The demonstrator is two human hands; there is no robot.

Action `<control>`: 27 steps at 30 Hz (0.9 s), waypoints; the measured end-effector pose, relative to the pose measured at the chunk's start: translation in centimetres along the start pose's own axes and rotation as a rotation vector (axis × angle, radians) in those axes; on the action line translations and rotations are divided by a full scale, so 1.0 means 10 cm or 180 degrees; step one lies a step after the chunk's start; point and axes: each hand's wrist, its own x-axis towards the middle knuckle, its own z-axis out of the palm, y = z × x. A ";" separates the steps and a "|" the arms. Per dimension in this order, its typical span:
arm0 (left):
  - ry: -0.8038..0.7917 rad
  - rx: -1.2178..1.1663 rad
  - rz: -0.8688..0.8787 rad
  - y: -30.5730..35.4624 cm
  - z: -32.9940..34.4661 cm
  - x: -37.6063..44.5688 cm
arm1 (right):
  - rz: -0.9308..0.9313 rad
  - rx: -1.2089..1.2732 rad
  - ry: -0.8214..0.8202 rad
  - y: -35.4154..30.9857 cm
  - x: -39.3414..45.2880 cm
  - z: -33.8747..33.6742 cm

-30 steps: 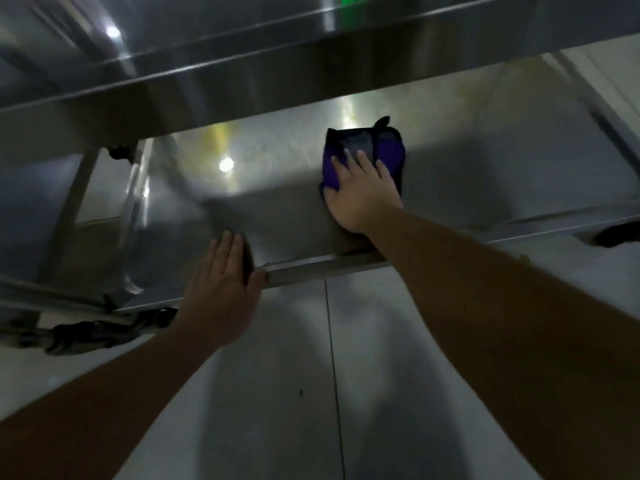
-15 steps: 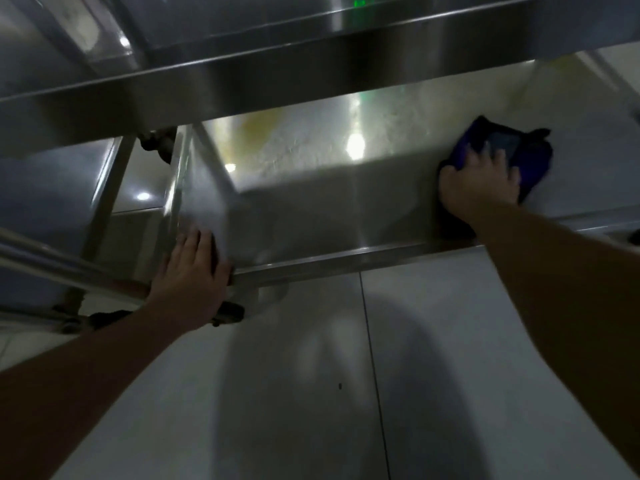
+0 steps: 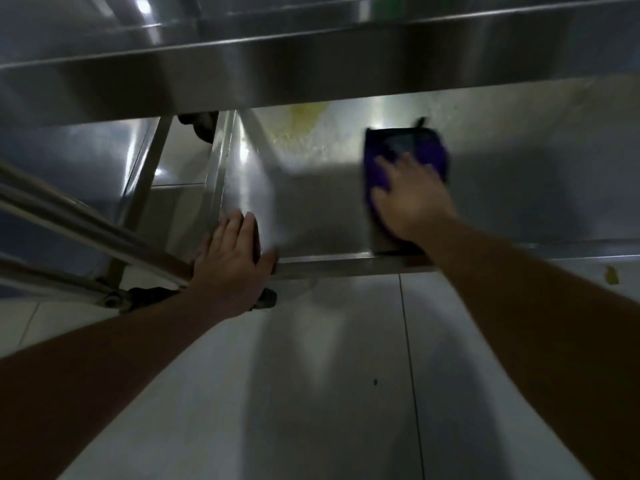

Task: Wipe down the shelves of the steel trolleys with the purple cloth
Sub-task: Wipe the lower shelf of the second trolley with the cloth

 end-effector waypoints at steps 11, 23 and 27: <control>0.0360 0.0030 0.0002 0.09 0.09 -0.06 | 0.0852 0.0175 0.0050 -1.06 0.15 0.28; 0.0408 -0.1011 -0.0343 0.21 -0.15 -0.11 | -0.1227 0.0026 -0.0447 -1.25 -0.32 0.36; 0.0289 -0.0871 -0.0364 0.23 -0.19 -0.11 | -0.1570 -0.0127 -0.0487 -0.90 -0.81 0.27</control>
